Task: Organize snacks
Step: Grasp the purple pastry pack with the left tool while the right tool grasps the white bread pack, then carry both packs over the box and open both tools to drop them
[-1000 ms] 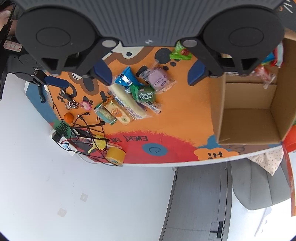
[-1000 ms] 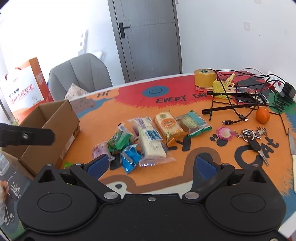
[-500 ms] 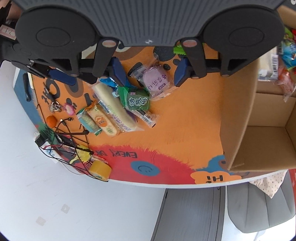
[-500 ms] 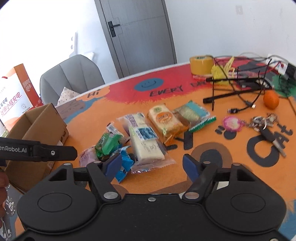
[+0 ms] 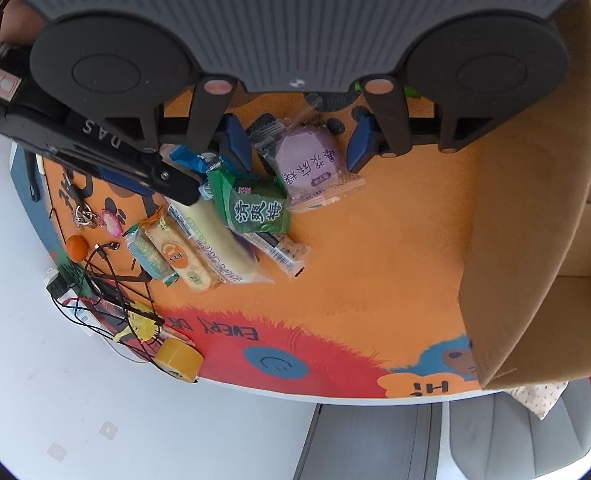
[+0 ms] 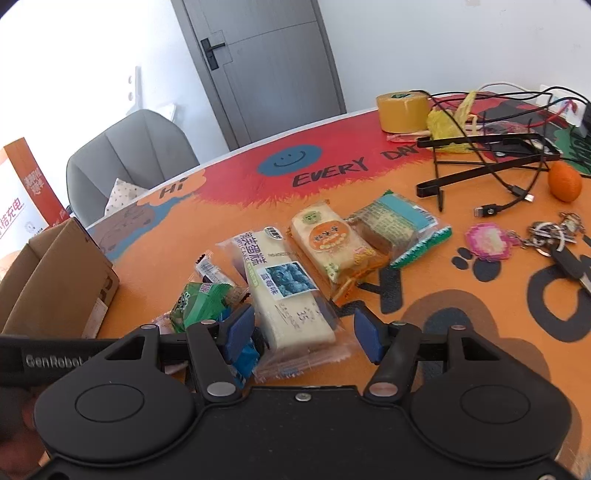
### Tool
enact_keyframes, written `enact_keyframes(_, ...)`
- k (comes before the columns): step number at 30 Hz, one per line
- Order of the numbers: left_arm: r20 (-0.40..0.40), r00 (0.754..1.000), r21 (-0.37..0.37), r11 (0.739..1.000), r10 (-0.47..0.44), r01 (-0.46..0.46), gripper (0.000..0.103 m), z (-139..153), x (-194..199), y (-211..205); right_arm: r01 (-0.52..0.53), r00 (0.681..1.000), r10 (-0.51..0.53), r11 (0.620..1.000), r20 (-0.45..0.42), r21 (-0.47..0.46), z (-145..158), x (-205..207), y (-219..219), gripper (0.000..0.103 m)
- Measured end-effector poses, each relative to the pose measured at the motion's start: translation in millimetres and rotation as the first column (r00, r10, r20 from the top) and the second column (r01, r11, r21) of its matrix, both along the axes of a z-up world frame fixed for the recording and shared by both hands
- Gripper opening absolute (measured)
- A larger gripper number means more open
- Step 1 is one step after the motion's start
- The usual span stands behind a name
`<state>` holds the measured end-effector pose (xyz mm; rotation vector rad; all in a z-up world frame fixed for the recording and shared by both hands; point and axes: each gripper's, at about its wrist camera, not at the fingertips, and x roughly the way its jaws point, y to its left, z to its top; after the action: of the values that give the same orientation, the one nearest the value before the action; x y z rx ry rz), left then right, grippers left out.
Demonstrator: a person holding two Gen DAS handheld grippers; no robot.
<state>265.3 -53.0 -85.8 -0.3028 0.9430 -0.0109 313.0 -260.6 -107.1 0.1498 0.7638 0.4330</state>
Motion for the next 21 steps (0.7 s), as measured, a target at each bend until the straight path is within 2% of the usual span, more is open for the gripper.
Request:
enact_keyframes(4, 0.008, 1.000, 0.018, 1.000, 0.005, -0.005, 0.056, -2.8, 2.6, -1.8, 0.001, 1.000, -0.001, 1.000, -0.009, -0.017, -1.7, 5.6, 7.3, 0.056)
enact_keyframes(7, 0.021, 1.000, 0.034, 0.999, 0.009, -0.009, 0.047, -3.6, 2.9, -1.8, 0.009, 1.000, -0.009, 0.999, -0.003, -0.033, -4.2, 3.3, 10.3, 0.053)
enact_keyframes(8, 0.024, 1.000, 0.036, 0.999, 0.008, -0.009, 0.040, -3.8, 2.3, -1.3, 0.013, 1.000, -0.013, 0.999, 0.003, -0.037, -4.3, 1.7, 10.1, 0.049)
enact_keyframes(10, 0.035, 0.999, 0.045, 0.999, -0.001, -0.001, 0.034, -4.1, 1.1, -0.5, 0.024, 1.000, -0.024, 1.000, -0.001, -0.017, -4.9, -2.1, 6.3, 0.043)
enact_keyframes(12, 0.044, 0.999, 0.057, 0.998, -0.017, 0.015, 0.033, -4.5, -0.7, -1.5, 0.029, 1.000, -0.029, 1.000, -0.003, -0.009, -4.6, -5.9, 3.6, 0.038)
enact_keyframes(21, 0.048, 0.997, 0.015, 0.998, -0.058, 0.057, 0.031, 3.8, -13.4, 0.2, 0.067, 0.998, -0.066, 0.995, -0.017, 0.076, 0.9, -29.9, -6.6, 0.032)
